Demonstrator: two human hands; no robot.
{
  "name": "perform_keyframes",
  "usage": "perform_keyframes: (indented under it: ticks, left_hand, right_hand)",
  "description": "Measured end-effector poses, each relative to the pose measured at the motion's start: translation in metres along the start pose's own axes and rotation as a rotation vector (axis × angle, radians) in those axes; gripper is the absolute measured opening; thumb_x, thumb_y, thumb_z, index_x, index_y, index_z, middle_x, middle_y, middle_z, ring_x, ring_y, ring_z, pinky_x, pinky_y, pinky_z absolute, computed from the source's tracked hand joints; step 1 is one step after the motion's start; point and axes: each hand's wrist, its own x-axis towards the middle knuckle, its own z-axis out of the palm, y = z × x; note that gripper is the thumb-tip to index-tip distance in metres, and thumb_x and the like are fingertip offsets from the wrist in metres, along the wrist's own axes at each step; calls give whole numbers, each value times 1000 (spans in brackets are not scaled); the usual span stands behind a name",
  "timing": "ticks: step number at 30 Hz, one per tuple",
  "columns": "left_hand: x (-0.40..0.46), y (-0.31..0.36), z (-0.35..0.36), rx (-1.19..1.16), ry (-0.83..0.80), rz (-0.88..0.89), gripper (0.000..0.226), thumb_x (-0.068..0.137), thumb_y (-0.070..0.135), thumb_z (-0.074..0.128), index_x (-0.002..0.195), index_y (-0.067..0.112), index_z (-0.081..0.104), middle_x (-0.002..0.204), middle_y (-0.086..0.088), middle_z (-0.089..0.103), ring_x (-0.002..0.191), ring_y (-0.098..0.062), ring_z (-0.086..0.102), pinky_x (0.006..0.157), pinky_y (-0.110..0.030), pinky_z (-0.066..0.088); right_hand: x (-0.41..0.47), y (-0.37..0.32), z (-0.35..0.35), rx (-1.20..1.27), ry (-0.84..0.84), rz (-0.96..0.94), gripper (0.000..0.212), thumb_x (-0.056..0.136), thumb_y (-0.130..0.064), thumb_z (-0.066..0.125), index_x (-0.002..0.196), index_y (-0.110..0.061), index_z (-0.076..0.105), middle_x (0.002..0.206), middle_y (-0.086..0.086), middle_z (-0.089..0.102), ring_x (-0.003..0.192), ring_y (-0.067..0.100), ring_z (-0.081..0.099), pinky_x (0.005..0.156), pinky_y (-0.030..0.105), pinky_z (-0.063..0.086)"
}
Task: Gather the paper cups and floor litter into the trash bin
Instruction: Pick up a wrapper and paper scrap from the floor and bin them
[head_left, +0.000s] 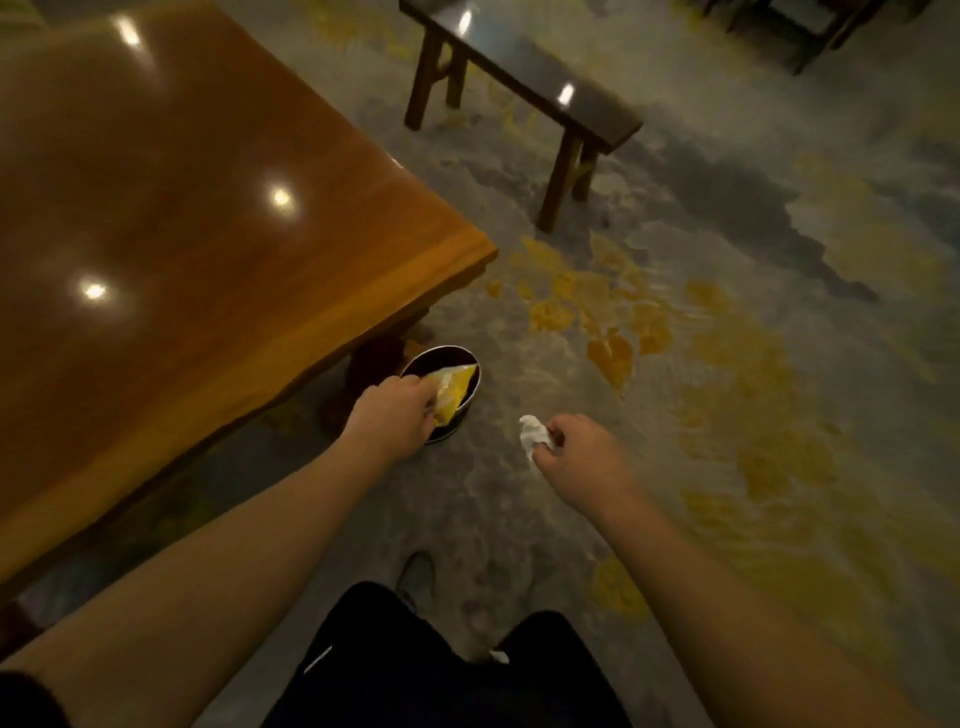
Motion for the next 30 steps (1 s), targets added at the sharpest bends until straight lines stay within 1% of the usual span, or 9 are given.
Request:
perform_keyframes:
  ticks: [5, 9, 13, 15, 19, 21, 24, 27, 30]
  left_hand:
    - [68, 1, 24, 29, -113, -167, 27, 95, 32, 48, 117, 21, 59, 108, -4, 59, 97, -24, 55, 78, -41, 50]
    - [117, -3, 59, 44, -232, -305, 32, 94, 26, 46, 124, 17, 57, 119, -8, 58, 108, -29, 53, 84, -46, 48]
    - [165, -9, 106, 13, -313, -453, 33, 93, 28, 48, 123, 19, 57, 121, -11, 58, 111, -31, 54, 84, -43, 47]
    - [187, -17, 133, -20, -314, -524, 35, 93, 28, 50, 126, 21, 57, 123, -11, 59, 113, -33, 54, 85, -43, 46]
    - [221, -36, 185, -79, -250, -604, 31, 93, 25, 50, 122, 17, 59, 120, -13, 60, 111, -36, 55, 84, -43, 45]
    - [234, -46, 210, -68, -257, -639, 30, 93, 24, 51, 122, 18, 59, 120, -11, 60, 112, -34, 55, 85, -41, 44]
    - [250, -62, 249, -58, -257, -678, 29, 93, 24, 53, 121, 20, 59, 117, -9, 62, 110, -31, 56, 83, -41, 45]
    - [256, -74, 279, -66, -255, -703, 31, 95, 25, 52, 124, 19, 57, 119, -10, 61, 109, -31, 57, 81, -41, 45]
    - [255, -85, 297, -191, -193, -775, 42, 93, 38, 58, 128, 16, 56, 125, -11, 58, 114, -32, 55, 88, -45, 49]
  right_hand:
    - [100, 26, 20, 70, -151, 34, 31, 89, -45, 58, 76, -17, 60, 77, 5, 61, 72, 27, 57, 57, 33, 35]
    - [188, 50, 45, 109, -281, 44, 21, 87, -35, 63, 83, -14, 66, 79, 6, 64, 74, 26, 57, 60, 32, 37]
    - [269, 73, 75, 160, -401, 77, 17, 85, -25, 66, 87, -9, 71, 81, 10, 67, 75, 29, 61, 60, 33, 42]
    - [304, 84, 95, 159, -477, 91, 16, 85, -25, 65, 81, -10, 70, 76, 10, 68, 74, 29, 63, 59, 32, 45]
    - [366, 98, 137, 74, -536, 77, 21, 86, -28, 64, 69, -17, 63, 67, 4, 63, 63, 22, 58, 51, 28, 36]
    - [389, 99, 163, 48, -550, 46, 24, 88, -30, 62, 67, -19, 62, 69, 5, 63, 64, 22, 57, 55, 28, 38]
    - [416, 101, 206, 39, -571, 1, 41, 93, -42, 56, 60, -19, 65, 65, 2, 68, 69, 23, 65, 63, 29, 45]
    - [435, 100, 247, 22, -584, -17, 45, 94, -47, 52, 75, -12, 71, 74, 5, 72, 76, 26, 69, 68, 33, 53]
    - [447, 100, 281, 23, -550, -12, 35, 92, -44, 58, 108, -13, 63, 91, 4, 63, 94, 31, 65, 68, 32, 45]
